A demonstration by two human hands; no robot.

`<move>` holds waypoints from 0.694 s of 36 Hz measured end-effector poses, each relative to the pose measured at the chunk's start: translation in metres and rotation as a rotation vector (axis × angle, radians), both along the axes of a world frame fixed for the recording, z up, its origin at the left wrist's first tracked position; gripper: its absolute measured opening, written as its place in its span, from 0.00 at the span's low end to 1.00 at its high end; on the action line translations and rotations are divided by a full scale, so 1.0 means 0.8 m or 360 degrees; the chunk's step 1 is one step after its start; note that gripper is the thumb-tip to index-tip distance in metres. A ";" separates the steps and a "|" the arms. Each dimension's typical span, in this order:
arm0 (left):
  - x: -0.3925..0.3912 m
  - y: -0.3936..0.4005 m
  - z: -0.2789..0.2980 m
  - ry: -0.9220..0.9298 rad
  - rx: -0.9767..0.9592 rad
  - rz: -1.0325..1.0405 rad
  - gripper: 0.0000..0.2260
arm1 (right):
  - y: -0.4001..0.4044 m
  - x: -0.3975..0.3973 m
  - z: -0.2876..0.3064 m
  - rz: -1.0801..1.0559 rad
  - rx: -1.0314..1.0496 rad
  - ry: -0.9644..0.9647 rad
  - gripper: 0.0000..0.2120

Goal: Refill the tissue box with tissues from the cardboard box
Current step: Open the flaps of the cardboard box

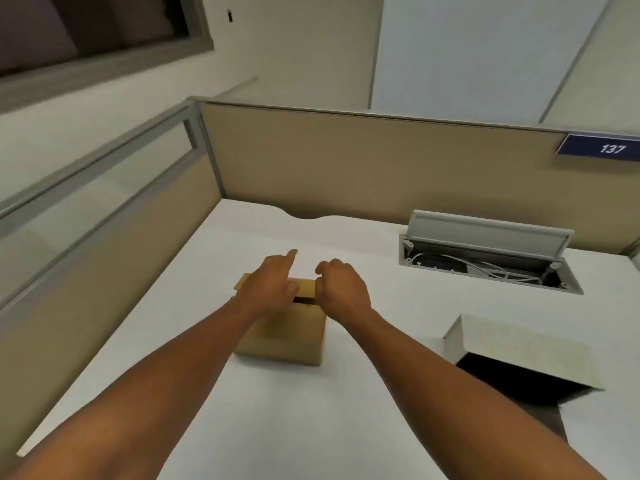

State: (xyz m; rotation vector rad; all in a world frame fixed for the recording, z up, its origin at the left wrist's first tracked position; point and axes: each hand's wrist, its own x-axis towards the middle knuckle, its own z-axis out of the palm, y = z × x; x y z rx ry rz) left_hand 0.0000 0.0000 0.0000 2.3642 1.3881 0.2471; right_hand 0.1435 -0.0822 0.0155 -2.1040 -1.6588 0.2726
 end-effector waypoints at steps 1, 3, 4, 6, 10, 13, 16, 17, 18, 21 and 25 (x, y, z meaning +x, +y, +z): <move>-0.005 0.003 -0.002 0.0049 -0.0060 -0.0019 0.32 | -0.001 -0.003 -0.002 0.0022 -0.0069 -0.0039 0.14; -0.015 0.015 -0.012 0.0160 -0.0089 -0.0100 0.31 | -0.001 -0.008 -0.014 0.0077 -0.0095 -0.0077 0.12; -0.022 0.021 -0.017 0.0208 -0.0106 -0.0152 0.30 | -0.004 -0.013 -0.019 0.0089 -0.0146 -0.0097 0.11; -0.031 0.033 -0.024 0.0267 -0.0122 -0.0258 0.29 | -0.004 -0.019 -0.032 0.0102 -0.0183 -0.0116 0.11; -0.045 0.056 -0.029 0.0340 -0.0200 -0.0419 0.30 | 0.000 -0.033 -0.043 0.0088 -0.0197 -0.0141 0.12; -0.051 0.068 -0.030 0.0337 -0.0227 -0.0534 0.29 | 0.004 -0.046 -0.044 0.0070 -0.0213 -0.0178 0.13; -0.057 0.078 -0.033 0.0371 -0.0214 -0.0653 0.28 | 0.007 -0.061 -0.046 0.0033 -0.0248 -0.0249 0.14; -0.058 0.080 -0.034 0.0379 -0.0191 -0.0696 0.27 | 0.007 -0.066 -0.046 0.0028 -0.0254 -0.0272 0.14; -0.060 0.083 -0.035 0.0374 -0.0160 -0.0743 0.25 | 0.008 -0.071 -0.047 0.0021 -0.0251 -0.0302 0.14; -0.065 0.090 -0.030 0.0350 -0.0027 -0.0863 0.19 | 0.008 -0.086 -0.050 -0.0019 -0.0227 -0.0402 0.14; -0.072 0.098 -0.022 0.0283 0.0091 -0.0964 0.13 | 0.003 -0.098 -0.057 -0.0090 -0.0200 -0.0416 0.11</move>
